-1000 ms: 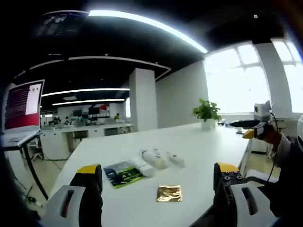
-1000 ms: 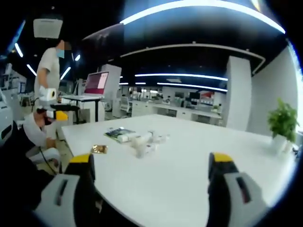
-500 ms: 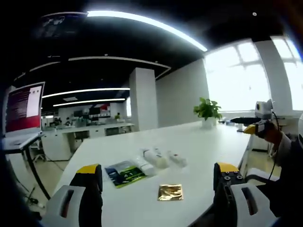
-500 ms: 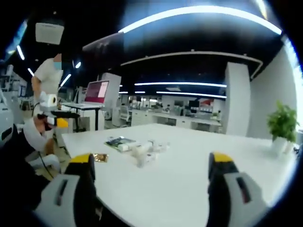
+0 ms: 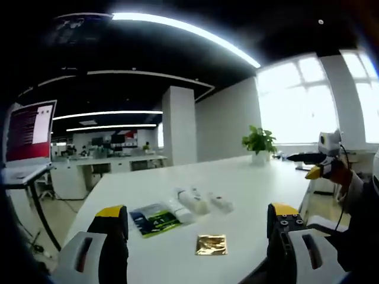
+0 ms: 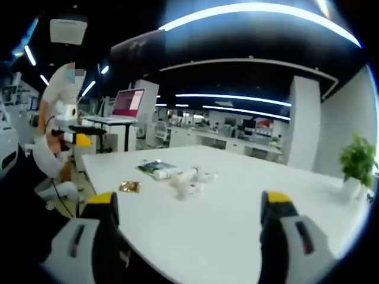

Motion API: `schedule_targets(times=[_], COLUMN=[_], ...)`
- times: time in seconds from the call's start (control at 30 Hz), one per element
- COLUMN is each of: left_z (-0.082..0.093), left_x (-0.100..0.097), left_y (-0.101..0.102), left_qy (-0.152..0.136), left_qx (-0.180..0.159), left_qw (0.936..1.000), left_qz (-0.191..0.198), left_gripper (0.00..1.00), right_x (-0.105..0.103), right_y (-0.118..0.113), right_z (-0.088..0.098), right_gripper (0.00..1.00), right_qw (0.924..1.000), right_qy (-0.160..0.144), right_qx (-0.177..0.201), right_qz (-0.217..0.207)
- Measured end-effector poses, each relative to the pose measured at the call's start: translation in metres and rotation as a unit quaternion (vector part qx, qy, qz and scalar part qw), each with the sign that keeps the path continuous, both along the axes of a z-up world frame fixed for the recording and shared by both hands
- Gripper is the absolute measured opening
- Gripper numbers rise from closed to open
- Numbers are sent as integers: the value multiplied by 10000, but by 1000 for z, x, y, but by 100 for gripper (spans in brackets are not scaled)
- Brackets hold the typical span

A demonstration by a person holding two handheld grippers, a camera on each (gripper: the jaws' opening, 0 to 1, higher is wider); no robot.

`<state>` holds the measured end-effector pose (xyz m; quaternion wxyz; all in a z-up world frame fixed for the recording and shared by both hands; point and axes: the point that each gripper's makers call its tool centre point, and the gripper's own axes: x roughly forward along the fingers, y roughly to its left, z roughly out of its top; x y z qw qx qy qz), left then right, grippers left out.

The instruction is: Arrange the skincare products in the storage area until every visible bottle or jar stands upright without overlapping.

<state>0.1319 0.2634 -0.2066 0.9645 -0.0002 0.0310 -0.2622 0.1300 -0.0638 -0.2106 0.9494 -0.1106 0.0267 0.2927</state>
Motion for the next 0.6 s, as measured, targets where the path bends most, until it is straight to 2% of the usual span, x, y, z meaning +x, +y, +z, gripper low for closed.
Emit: schedule_targets(times=[0.27,0.47,0.6], left_z=[1,5,5], left_x=[2,6,4], left_y=[-3,-1,-6], left_qy=[13,80,99], left_qx=[17,48,77], left_qw=[10000,9999,9997], left_qz=[-43,-79,-198], left_gripper=[99,99,99], right_x=[0,1,0], right_y=[5,7,7], right_z=[3,6,10], right_gripper=[100,100,100], right_qw=[10000,10000,10000], right_qy=[39,42,-14], right_qx=[57,-44,-75], right_qz=[50,22,15])
